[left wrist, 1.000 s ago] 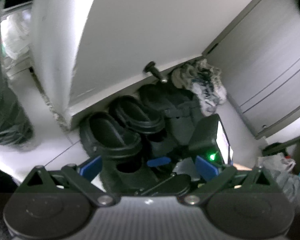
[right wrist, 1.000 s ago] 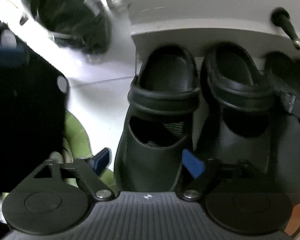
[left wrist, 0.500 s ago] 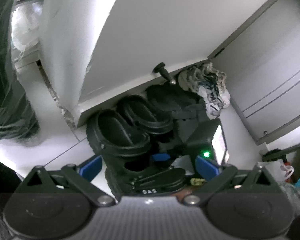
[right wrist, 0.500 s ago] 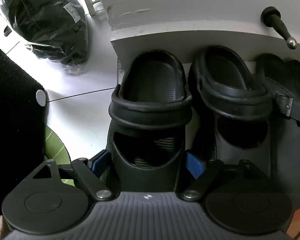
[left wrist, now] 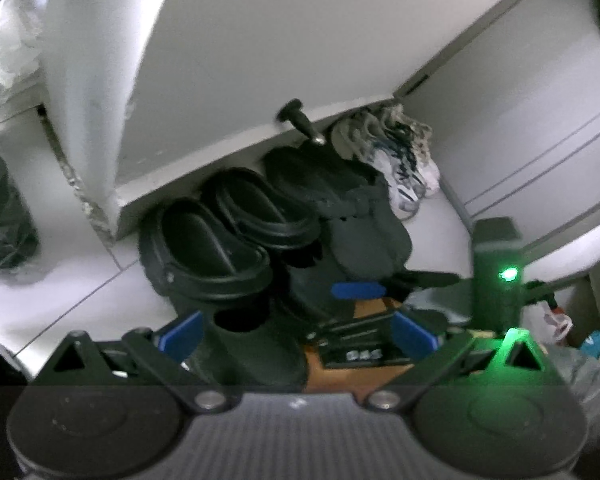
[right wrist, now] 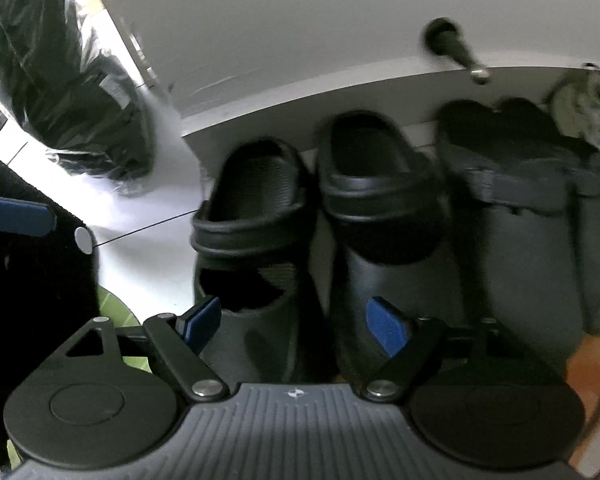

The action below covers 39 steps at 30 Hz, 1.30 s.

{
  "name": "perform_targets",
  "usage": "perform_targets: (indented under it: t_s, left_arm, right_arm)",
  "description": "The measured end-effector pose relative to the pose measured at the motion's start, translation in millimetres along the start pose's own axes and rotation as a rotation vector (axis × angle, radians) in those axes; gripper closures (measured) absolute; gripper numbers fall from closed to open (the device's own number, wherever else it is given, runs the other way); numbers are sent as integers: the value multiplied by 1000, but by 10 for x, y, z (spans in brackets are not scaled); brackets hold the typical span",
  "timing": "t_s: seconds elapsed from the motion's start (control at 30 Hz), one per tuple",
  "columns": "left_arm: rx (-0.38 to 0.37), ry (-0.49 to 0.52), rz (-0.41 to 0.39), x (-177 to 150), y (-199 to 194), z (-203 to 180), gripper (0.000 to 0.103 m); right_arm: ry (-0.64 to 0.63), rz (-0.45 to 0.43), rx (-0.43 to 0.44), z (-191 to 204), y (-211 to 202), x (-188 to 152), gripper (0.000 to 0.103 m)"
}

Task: Organize scattered shoes
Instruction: 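Push the black slides against the wall with the right tool, then open the right tool and pull it back from the slides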

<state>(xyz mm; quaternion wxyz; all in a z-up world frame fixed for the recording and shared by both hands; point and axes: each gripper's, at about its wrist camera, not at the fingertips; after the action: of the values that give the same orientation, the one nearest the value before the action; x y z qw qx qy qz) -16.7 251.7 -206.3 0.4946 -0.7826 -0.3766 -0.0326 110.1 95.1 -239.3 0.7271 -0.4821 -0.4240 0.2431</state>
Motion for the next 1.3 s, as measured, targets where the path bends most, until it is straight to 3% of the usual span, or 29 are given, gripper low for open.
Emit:
perform_targets:
  t_s: [0.2, 0.3, 0.53, 0.6, 0.7, 0.77, 0.97, 1.1, 1.17, 1.3]
  left_arm:
    - [-27, 42, 2, -48, 10, -114, 1]
    - [-56, 56, -10, -55, -7, -171, 1]
    - [-86, 56, -30, 13, -85, -251, 1]
    - [-104, 41, -27, 68, -114, -268, 1]
    - [-123, 18, -26, 130, -146, -275, 1]
    - [-127, 15, -42, 173, -175, -299, 1]
    - [-87, 61, -95, 168, -250, -337, 0]
    - [-56, 64, -91, 193, -222, -444, 0]
    - [-20, 86, -96, 197, -232, -544, 0]
    - [-25, 114, -64, 238, -243, -735, 0]
  right_arm:
    - [22, -94, -102, -101, -559, 12, 19]
    - [103, -134, -166, -183, -793, 120, 18]
    - [259, -61, -270, -195, -1039, 340, 18]
    - [227, -28, -301, -85, -1233, 421, 18]
    - [164, -4, -376, 89, -1604, 514, 8]
    - [225, -49, -438, 173, -1940, 538, 4]
    - [425, -264, -503, 195, -2124, 189, 4]
    - [473, -329, -473, 138, -2215, -31, 4]
    - [599, -309, -441, 13, -2272, -171, 4]
    - [609, -320, -490, 116, -2360, -250, 3]
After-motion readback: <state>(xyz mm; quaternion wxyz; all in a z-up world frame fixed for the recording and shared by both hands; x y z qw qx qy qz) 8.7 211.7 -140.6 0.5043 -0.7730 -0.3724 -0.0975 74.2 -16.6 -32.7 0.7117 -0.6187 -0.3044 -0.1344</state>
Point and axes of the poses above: each gripper's, at about its wrist camera, not at the fingertips, and y roughly the way its jaws point, z to its left, x to its top, and after that the axes turned 4 degrees about x, right-handed
